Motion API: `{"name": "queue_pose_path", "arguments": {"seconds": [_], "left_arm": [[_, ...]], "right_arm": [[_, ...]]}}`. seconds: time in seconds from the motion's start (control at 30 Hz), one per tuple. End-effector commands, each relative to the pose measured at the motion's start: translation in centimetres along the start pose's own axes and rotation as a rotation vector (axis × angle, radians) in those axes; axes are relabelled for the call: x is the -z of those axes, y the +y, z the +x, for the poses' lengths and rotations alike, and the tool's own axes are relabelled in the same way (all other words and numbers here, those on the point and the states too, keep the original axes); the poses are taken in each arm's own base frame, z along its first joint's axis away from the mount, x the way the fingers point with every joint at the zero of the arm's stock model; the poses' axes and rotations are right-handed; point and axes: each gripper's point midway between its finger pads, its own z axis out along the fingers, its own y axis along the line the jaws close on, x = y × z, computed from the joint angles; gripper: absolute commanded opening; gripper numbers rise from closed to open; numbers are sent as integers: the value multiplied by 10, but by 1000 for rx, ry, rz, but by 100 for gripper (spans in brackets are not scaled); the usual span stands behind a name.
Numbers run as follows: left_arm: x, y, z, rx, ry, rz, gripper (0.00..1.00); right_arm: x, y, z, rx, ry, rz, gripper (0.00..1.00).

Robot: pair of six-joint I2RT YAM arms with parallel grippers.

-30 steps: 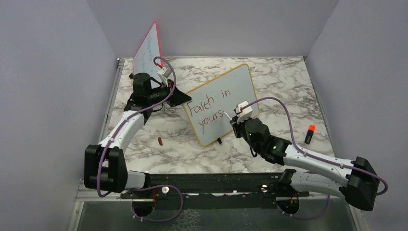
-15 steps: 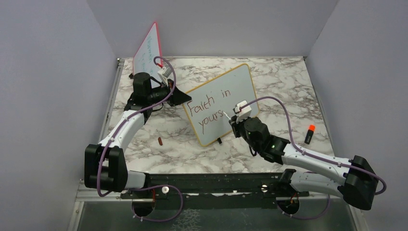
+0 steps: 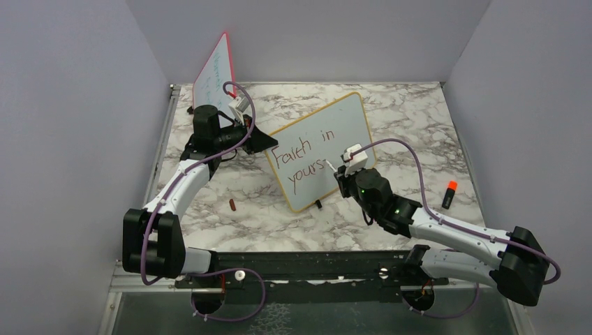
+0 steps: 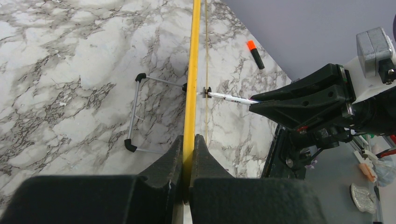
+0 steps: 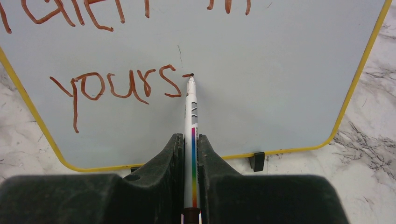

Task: Write a sentence on the whiteboard

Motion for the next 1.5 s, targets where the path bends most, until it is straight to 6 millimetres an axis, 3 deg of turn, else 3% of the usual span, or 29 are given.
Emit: {"name": "queue_pose_path", "arguments": {"seconds": [0.0, 0.37, 0.83, 1.47], "left_arm": [[-5, 15, 30, 49, 79, -48, 0], [-5, 15, 30, 48, 79, -49, 0], [-5, 15, 30, 50, 80, -48, 0], [-5, 15, 30, 50, 80, -50, 0]], "right_arm": [[-1, -9, 0, -15, -7, 45, 1], [-2, -14, -9, -16, -36, 70, 1], [-7, 6, -21, 17, -62, -35, 1], [-3, 20, -17, 24, -43, -120, 1]]}}
